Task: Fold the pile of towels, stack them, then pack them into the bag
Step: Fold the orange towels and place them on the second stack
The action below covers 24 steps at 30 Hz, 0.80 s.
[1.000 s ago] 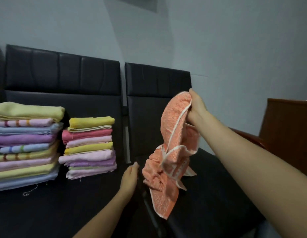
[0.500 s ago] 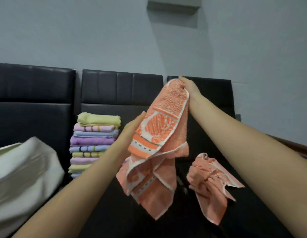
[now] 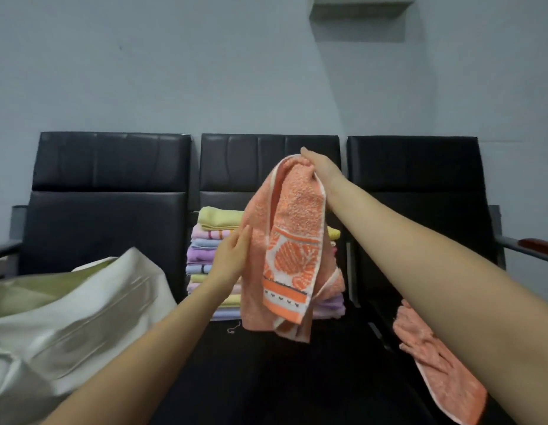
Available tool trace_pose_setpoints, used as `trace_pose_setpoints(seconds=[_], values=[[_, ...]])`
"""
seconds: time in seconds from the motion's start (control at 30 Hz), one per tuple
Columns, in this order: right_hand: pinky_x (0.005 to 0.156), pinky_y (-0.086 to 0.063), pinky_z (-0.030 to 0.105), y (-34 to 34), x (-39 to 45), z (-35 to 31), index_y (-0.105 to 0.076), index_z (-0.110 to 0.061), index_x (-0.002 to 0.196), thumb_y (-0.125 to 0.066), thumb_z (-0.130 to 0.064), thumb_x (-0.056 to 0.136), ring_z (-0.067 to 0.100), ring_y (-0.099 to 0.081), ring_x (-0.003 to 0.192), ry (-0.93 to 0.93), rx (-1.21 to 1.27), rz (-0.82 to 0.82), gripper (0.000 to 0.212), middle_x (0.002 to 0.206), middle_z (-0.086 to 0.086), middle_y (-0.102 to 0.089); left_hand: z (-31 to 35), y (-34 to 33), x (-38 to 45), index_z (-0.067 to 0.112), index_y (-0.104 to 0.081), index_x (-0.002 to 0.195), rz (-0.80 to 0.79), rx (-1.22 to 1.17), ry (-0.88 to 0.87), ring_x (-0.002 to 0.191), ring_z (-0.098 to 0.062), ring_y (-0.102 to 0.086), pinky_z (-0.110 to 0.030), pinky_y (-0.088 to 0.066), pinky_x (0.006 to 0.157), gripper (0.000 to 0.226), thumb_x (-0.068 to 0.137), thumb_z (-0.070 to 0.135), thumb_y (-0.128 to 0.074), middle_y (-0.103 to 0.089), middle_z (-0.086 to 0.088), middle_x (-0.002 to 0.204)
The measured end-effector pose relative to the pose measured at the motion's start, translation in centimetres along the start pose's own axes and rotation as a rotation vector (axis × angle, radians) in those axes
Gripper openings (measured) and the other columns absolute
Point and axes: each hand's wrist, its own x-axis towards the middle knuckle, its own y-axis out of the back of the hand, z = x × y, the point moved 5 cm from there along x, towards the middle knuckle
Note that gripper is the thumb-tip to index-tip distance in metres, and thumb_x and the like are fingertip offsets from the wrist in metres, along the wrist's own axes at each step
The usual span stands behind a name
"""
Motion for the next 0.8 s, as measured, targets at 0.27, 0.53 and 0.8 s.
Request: trace_pose_setpoints(seconds=[0.27,0.53,0.8], values=[[0.072,-0.045,0.03,3.3,-0.8,2.1,-0.06,-0.008,0.117,-0.043,-0.035,0.099,0.018,-0.056,0.077,0.076,-0.489,0.347,0.036,0.088,0.003,-0.058,3.4,4.1,1.8,0.008,-0.069,0.087,0.177,0.301,-0.275,0.079,-0.018,-0.063,-0.037,-0.051,0.075,0.044,0.099,0.04,-0.041,-0.068,-0.004,0.083],[0.067,-0.054,0.02,5.0,-7.2,3.4,-0.068,-0.018,0.097,-0.053,-0.033,0.097,0.011,-0.066,0.08,0.226,-0.246,0.276,0.022,0.089,0.001,-0.069,6.3,4.3,-3.3,0.005,-0.045,0.066,0.137,0.314,-0.415,0.06,-0.009,-0.039,-0.028,-0.026,0.057,0.043,0.104,0.024,-0.041,-0.043,-0.002,0.063],[0.076,-0.051,0.037,12.0,-19.2,22.5,-0.061,-0.023,0.069,-0.061,-0.027,0.088,0.021,-0.063,0.077,-0.071,-0.62,0.124,0.02,0.075,0.002,-0.063,-9.3,-0.4,-17.0,0.015,-0.055,0.071,-0.643,0.956,-0.108,0.076,-0.019,-0.057,-0.03,-0.037,0.066,0.043,0.101,0.039,-0.036,-0.064,-0.007,0.08]])
